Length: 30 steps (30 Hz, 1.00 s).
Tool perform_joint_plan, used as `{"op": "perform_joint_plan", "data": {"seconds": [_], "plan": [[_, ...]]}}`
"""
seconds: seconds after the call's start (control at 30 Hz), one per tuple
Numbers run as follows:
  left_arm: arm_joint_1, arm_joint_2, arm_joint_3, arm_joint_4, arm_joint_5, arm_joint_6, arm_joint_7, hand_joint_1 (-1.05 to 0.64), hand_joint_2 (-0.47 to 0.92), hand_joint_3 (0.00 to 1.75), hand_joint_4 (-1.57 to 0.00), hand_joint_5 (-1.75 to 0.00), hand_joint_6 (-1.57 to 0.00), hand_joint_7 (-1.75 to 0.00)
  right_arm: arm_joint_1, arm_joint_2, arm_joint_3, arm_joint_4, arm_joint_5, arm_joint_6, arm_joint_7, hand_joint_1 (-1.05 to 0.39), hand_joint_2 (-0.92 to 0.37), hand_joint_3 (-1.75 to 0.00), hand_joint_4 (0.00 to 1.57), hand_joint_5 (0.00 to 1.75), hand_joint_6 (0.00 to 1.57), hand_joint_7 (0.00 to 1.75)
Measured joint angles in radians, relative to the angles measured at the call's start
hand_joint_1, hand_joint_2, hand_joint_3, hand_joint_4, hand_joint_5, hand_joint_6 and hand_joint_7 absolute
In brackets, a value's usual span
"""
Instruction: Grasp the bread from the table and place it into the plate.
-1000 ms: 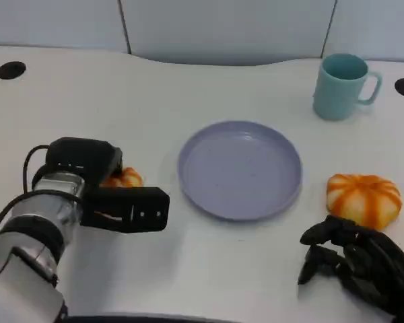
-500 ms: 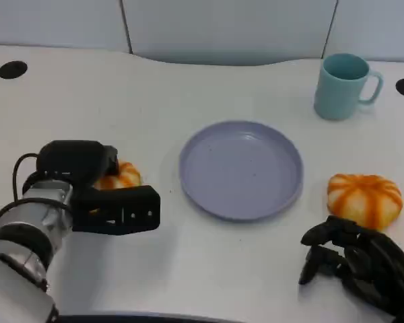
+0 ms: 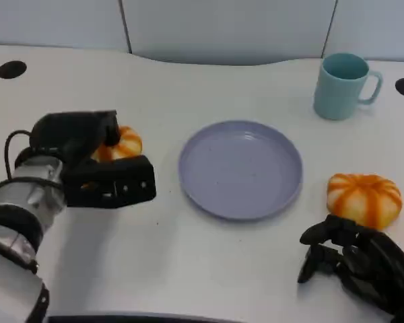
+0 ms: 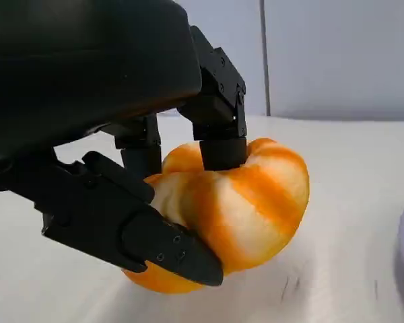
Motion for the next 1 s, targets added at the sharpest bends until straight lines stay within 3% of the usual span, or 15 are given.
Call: {"op": "perform_joint_plan", "data": {"seconds": [0.03, 0.13, 0.2, 0.7, 1.0], "plan": [[-0.005, 0.001, 0.000, -0.002, 0.000, -0.005, 0.000, -0.26, 0.92, 0.07, -0.64, -1.50, -0.59, -1.50, -0.003, 0.000, -0.001, 0.006, 0.000, -0.004, 0.001, -0.55, -0.92, -0.10, 0.64, 1.36, 0.78, 0.80], [-0.014, 0.001, 0.000, -0.011, 0.001, -0.026, 0.005, -0.22, 0.89, 0.07, -0.70, -1.71, -0.57, -1.70, -0.007, 0.001, -0.001, 0.014, 0.000, -0.010, 0.001, -0.53, -0.92, -0.10, 0.63, 1.37, 0.78, 0.80], [-0.017, 0.000, 0.000, -0.017, 0.001, -0.050, 0.019, -0.20, 0.89, 0.06, -0.77, -1.74, -0.60, -1.74, -0.008, 0.003, -0.001, 0.015, 0.001, -0.005, 0.002, -0.54, -0.92, -0.10, 0.63, 1.37, 0.78, 0.79], [-0.092, -0.107, -0.053, -0.034, 0.047, -0.116, 0.052, -0.25, 0.91, 0.07, -0.84, -1.75, -0.63, -1.75, -0.020, 0.004, 0.004, 0.034, 0.004, -0.019, 0.010, -0.52, -0.92, -0.12, 0.61, 1.39, 0.75, 0.82], [-0.126, -0.187, -0.088, -0.035, 0.060, -0.127, 0.048, -0.26, 0.92, 0.14, -0.88, -1.75, -0.65, -1.75, -0.033, 0.003, 0.004, 0.035, 0.005, 0.019, 0.017, -0.55, -0.92, -0.07, 0.62, 1.37, 0.78, 0.83]]}}
